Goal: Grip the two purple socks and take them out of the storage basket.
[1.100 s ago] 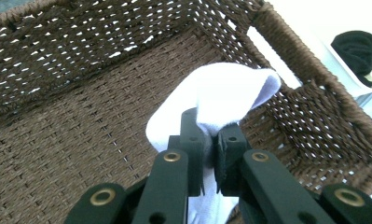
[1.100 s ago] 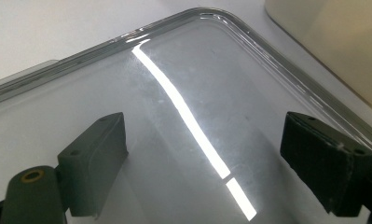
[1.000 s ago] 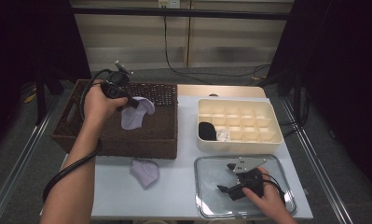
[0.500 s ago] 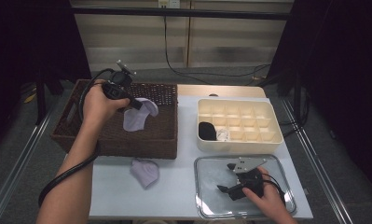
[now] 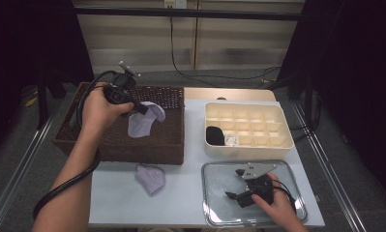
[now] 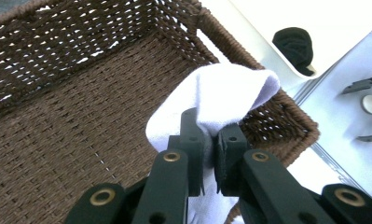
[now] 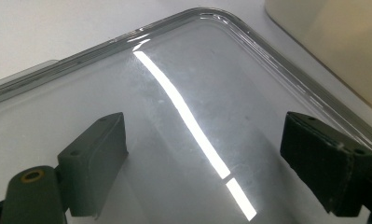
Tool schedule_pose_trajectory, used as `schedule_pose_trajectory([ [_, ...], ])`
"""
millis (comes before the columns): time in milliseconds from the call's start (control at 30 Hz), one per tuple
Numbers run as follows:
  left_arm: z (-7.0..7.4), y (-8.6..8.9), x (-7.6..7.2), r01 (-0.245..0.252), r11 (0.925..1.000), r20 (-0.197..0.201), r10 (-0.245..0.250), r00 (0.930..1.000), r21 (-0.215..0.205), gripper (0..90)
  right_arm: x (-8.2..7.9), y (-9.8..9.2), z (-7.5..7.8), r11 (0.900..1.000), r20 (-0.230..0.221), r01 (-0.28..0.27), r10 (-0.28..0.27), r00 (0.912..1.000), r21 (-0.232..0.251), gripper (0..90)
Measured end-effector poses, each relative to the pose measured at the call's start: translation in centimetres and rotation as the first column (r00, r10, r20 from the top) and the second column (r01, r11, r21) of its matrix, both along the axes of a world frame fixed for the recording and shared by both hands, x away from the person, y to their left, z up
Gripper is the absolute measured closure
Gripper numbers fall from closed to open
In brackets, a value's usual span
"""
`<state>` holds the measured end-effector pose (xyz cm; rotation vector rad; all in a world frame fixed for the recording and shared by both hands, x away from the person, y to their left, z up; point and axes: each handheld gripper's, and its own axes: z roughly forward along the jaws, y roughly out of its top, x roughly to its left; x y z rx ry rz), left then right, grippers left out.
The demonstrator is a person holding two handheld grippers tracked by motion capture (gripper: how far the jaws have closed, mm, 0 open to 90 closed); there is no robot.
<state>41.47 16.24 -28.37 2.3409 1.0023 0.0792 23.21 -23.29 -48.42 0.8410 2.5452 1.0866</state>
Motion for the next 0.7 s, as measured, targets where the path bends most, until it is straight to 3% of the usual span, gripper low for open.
schedule_pose_trajectory([
  [433,0.5,-0.1,-1.9,0.025,0.9995,0.007,-0.024,0.9997,-0.021,83.8,0.0,0.0,0.0,1.0,0.002,-0.005,0.005,1.0,-0.002,14.1],
  [700,0.7,0.1,-2.9,0.037,0.9993,0.012,-0.036,0.9993,-0.009,83.8,0.0,0.0,0.0,1.0,-0.001,-0.004,0.004,1.0,-0.001,14.0],
])
